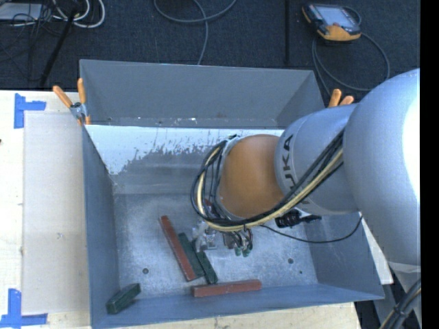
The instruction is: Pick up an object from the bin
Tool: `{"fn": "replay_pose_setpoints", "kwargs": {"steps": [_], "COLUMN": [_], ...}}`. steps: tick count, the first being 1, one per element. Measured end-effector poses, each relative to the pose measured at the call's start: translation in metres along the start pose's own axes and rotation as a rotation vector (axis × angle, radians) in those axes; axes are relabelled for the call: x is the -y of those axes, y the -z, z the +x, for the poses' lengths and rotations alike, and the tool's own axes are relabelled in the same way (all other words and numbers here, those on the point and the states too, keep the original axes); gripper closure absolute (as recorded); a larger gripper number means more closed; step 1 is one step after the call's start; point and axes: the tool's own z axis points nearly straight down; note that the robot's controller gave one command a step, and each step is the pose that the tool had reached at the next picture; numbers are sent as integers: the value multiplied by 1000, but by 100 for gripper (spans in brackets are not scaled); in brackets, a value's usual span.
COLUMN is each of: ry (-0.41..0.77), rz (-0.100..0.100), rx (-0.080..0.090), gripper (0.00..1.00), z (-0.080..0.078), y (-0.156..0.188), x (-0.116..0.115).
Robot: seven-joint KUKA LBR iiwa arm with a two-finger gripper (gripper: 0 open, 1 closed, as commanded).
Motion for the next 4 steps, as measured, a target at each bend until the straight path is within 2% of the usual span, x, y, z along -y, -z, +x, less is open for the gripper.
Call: {"fn": "replay_pose_setpoints", "kwargs": {"steps": [1, 2, 3, 4], "ry": [34, 35, 33, 32], "rz": [6, 4, 9, 5], "rx": [-47, -36, -39, -44], "gripper": [100, 0, 100, 0], "z": [1, -15, -17, -13], "y": [44, 1, 2, -3], "x": [2, 7, 11, 9]}}
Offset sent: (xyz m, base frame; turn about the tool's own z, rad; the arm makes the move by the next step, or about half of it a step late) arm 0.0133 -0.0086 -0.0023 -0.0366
